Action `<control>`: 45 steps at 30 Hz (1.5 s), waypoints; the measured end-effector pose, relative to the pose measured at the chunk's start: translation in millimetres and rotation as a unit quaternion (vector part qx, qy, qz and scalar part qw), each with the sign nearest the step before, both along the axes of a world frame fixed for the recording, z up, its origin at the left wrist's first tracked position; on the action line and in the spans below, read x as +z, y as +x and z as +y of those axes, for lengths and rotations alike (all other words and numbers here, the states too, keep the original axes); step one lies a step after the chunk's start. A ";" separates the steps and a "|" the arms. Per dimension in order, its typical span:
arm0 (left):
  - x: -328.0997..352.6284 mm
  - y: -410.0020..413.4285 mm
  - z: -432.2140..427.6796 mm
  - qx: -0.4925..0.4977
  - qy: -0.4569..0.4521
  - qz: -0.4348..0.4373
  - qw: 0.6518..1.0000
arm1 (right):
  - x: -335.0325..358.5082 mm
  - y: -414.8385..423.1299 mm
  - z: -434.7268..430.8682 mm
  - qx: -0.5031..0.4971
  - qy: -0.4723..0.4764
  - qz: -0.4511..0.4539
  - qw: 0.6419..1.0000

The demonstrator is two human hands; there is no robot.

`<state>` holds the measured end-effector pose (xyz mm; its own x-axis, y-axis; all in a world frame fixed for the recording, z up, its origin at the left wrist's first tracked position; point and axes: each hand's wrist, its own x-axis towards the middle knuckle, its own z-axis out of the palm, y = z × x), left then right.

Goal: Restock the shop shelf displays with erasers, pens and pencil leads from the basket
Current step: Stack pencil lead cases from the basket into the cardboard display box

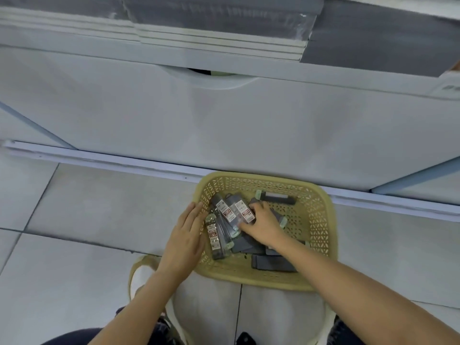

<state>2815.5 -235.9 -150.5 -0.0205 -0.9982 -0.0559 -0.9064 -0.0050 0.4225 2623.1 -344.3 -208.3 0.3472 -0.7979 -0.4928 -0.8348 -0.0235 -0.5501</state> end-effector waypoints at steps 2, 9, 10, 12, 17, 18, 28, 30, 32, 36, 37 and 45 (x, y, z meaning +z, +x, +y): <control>-0.3 -0.1 0.1 0.000 -0.001 -0.005 1.000 | 2.0 0.6 -1.2 -0.020 0.035 -0.010 0.999; -0.7 1.4 1.1 -0.005 0.015 -0.016 1.000 | 2.6 15.4 14.5 -0.014 -0.025 0.037 0.999; -0.4 1.7 1.0 -0.006 0.016 -0.019 1.000 | 1.9 17.1 17.2 -0.015 -0.026 0.040 0.999; 0.5 3.2 0.2 -0.006 0.022 -0.022 1.000 | 0.3 18.3 19.7 -0.015 -0.016 0.042 0.999; 4.4 6.3 -6.1 0.007 0.034 -0.009 0.999 | 1.1 11.2 15.0 0.013 0.015 0.045 0.999; 5.7 6.8 -7.7 0.008 0.033 -0.008 0.999 | 2.5 8.8 12.6 0.011 0.018 0.038 0.999; 24.1 -10.9 -48.1 -0.018 0.107 0.093 0.990 | 62.9 -1.9 -40.3 0.154 0.175 -0.138 0.963; 27.2 -14.9 -51.4 -0.025 0.199 0.096 0.975 | 62.7 3.5 -37.7 0.151 0.171 -0.156 0.961; 27.3 -7.3 -49.8 0.017 0.209 0.136 0.968 | 54.6 2.4 -34.3 0.078 0.154 -0.182 0.968; 18.4 23.5 -36.8 0.184 0.177 0.261 0.931 | 26.2 0.8 -19.2 -0.017 0.080 -0.084 0.993; 17.0 28.4 -34.1 0.227 0.166 0.307 0.909 | 19.6 5.1 -12.7 -0.013 0.074 -0.045 0.996; 5.6 35.9 -26.4 0.280 0.144 0.389 0.866 | -8.2 49.6 15.7 -0.031 -0.037 0.037 0.998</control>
